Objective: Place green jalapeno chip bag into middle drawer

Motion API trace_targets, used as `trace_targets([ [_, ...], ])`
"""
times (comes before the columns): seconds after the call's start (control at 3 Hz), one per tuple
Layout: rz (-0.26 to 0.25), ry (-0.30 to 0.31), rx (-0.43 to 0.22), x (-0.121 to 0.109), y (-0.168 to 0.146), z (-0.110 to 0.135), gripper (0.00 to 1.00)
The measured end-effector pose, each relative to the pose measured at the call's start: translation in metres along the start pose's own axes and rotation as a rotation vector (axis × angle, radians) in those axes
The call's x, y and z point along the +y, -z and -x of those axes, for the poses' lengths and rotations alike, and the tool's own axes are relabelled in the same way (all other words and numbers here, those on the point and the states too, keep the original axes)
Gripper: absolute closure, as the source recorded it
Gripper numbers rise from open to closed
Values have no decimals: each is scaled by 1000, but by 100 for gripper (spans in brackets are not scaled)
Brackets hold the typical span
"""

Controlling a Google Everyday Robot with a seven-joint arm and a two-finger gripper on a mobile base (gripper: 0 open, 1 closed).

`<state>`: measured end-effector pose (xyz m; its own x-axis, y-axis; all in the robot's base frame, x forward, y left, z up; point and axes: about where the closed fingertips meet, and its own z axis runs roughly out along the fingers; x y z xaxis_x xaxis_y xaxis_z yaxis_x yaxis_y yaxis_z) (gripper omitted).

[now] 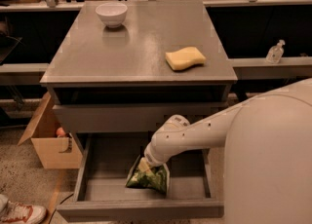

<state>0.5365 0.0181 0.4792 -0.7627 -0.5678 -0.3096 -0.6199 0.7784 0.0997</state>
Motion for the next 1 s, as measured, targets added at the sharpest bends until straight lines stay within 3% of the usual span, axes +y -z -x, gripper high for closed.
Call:
trace_targets([
  [0.33,-15,-34,-27,-10,15,-12,0],
  [1.0,-93,-242,-178,-74,86,-86,0],
])
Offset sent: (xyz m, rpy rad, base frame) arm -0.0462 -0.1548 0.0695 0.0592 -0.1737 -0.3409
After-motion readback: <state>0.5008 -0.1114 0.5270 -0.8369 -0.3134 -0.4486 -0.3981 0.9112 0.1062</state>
